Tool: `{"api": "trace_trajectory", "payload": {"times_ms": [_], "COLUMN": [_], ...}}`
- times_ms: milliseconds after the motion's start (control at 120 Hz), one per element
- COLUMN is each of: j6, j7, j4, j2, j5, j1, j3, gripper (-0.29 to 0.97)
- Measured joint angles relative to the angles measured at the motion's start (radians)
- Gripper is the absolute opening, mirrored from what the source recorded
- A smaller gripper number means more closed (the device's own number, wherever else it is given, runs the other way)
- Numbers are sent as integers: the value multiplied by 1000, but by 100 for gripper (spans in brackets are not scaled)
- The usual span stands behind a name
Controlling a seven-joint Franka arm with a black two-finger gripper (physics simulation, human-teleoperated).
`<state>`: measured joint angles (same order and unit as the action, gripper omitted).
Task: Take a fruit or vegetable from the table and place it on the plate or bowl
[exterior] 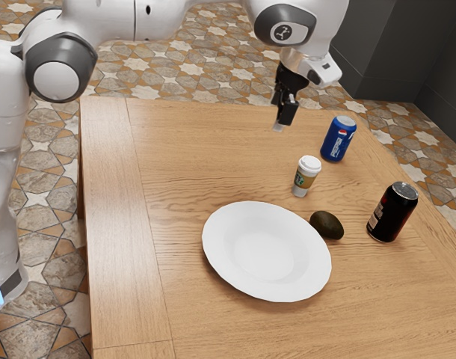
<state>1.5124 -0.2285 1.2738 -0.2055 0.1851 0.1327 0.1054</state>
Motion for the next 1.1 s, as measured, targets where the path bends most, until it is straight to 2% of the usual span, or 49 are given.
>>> {"api": "trace_trajectory", "payload": {"times_ms": [450, 558, 642, 675, 717, 767, 917, 983, 1100], "j6": [0, 0, 0, 0, 0, 0, 3, 5, 8], "j7": [18, 27, 34, 37, 41, 45, 55, 57, 56], "j4": [9, 29, 15, -9, -36, -51, -86, -140, -224], "j2": [-20, -39, -92, -113, -132, -152, -241, -301, -379], "j5": [0, -66, -97, -98, -70, -21, 155, 216, 284], "j1": [-7, -54, -64, -88, -165, -264, -458, -485, -479], "j3": [7, 5, -31, -78, -206, -365, -729, -800, -836], "gripper": [68, 68, 68, 68, 68, 68, 68, 68, 68]}}
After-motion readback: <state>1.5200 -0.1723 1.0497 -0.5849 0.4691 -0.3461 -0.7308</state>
